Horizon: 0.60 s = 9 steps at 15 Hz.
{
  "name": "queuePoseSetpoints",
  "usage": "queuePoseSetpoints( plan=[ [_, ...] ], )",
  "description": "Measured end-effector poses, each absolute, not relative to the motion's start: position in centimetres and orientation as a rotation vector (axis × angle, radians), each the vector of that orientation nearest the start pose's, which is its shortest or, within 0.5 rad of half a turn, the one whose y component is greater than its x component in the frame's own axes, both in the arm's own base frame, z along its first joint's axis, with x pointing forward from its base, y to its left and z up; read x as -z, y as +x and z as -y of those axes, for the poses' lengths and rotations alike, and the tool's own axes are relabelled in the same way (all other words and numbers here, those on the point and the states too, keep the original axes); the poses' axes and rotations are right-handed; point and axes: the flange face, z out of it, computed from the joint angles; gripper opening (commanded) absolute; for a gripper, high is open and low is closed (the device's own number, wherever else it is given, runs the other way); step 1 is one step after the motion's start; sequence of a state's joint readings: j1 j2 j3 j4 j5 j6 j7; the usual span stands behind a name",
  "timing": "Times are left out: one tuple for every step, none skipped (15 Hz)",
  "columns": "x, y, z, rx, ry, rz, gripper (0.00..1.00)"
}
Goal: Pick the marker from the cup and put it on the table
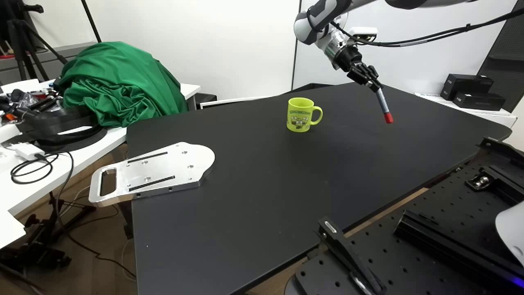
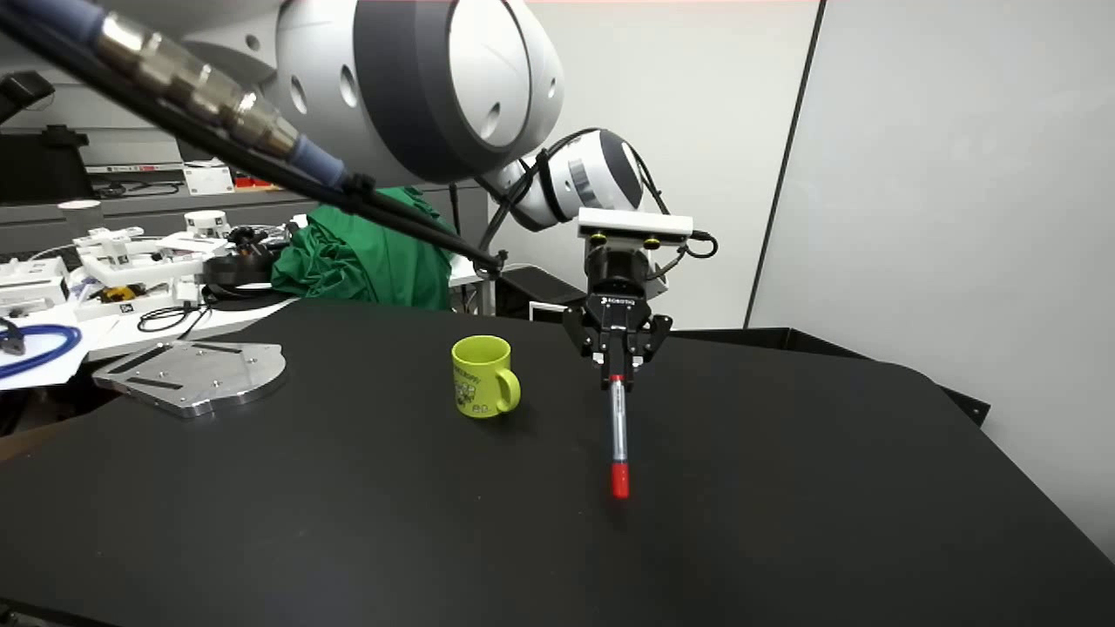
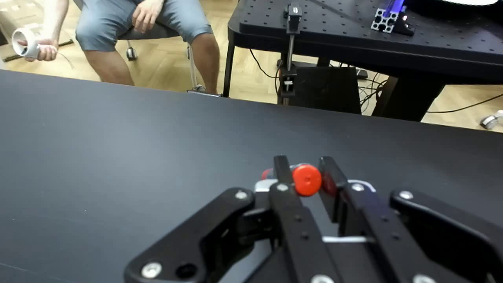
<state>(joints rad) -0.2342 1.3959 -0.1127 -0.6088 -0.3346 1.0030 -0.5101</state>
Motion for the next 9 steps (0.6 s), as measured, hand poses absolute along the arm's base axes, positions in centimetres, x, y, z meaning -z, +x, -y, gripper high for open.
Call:
queuePoseSetpoints(
  plan=[
    [-9.5,62.8,24.0,-1.644,-2.711,0.227,0.06],
    [-8.7,62.4,24.3,-1.645,-2.703,0.222,0.06],
    [-7.9,62.1,24.7,-1.645,-2.695,0.216,0.06],
    [-7.1,61.7,25.2,-1.648,-2.686,0.208,0.06],
    [-6.2,61.2,25.6,-1.650,-2.677,0.200,0.06],
    [-5.5,60.9,26.0,-1.650,-2.674,0.192,0.06],
    [-4.9,60.6,26.4,-1.647,-2.675,0.185,0.06],
    [-4.6,60.4,26.7,-1.644,-2.677,0.179,0.06],
    [-4.4,60.3,26.9,-1.643,-2.678,0.172,0.46]
  ],
)
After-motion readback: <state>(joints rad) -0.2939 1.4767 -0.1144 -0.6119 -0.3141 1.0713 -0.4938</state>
